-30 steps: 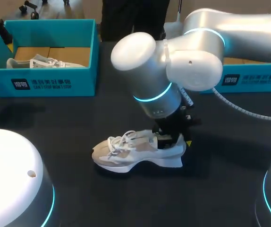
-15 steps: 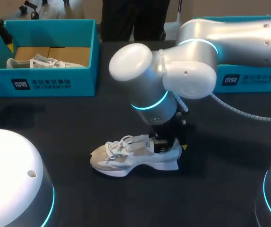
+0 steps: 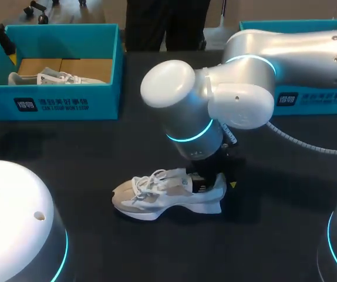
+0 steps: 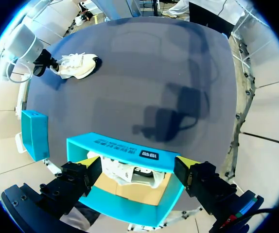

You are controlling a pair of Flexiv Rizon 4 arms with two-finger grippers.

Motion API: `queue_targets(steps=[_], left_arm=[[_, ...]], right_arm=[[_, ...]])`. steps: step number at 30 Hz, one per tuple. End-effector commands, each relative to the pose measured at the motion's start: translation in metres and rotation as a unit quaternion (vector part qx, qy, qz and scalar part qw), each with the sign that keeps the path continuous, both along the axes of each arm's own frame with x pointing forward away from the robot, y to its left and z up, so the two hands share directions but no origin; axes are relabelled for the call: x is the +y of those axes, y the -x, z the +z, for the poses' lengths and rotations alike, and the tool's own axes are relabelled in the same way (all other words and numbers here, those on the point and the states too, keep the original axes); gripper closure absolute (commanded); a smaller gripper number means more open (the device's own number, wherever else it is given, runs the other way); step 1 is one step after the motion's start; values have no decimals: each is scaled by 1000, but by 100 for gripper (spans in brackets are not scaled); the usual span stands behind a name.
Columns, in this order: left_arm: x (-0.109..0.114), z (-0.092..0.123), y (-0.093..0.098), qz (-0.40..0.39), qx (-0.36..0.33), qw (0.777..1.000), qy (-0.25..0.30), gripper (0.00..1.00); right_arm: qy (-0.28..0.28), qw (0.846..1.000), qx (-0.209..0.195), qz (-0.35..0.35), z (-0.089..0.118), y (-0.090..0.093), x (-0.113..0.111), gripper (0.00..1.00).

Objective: Take the shoe out of the shoebox, open the shoe tongue, remove and reinsert the insole, then place the shoe into the shoebox

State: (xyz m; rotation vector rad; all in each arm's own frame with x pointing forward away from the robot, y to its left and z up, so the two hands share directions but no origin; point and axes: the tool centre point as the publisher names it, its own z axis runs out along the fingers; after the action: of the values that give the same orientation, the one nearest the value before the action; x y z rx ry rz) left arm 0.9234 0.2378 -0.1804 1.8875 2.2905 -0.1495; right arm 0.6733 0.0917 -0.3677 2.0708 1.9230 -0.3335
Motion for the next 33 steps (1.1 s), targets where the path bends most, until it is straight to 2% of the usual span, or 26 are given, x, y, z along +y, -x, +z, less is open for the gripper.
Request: queue_targets(steps=[1, 11, 20, 27, 31, 33], left_arm=[[0, 0, 2, 0, -2, 1000, -2, 0], [0, 0, 2, 0, -2, 1000, -2, 0], [0, 0, 2, 0, -2, 1000, -2, 0], [0, 0, 2, 0, -2, 1000, -2, 0], [0, 0, 2, 0, -2, 1000, -2, 0], [0, 0, 2, 0, -2, 1000, -2, 0]], right_arm=[[-13, 991, -58, -120, 7, 7, 1, 0], [-40, 992, -76, -93, 39, 6, 7, 0], [-76, 989, -102, -74, 77, 17, 4, 0], [-99, 989, -106, 9, 106, 19, 12, 0], [-105, 985, -112, 85, 121, 22, 20, 0], [-108, 976, -115, 148, 130, 26, 24, 0]])
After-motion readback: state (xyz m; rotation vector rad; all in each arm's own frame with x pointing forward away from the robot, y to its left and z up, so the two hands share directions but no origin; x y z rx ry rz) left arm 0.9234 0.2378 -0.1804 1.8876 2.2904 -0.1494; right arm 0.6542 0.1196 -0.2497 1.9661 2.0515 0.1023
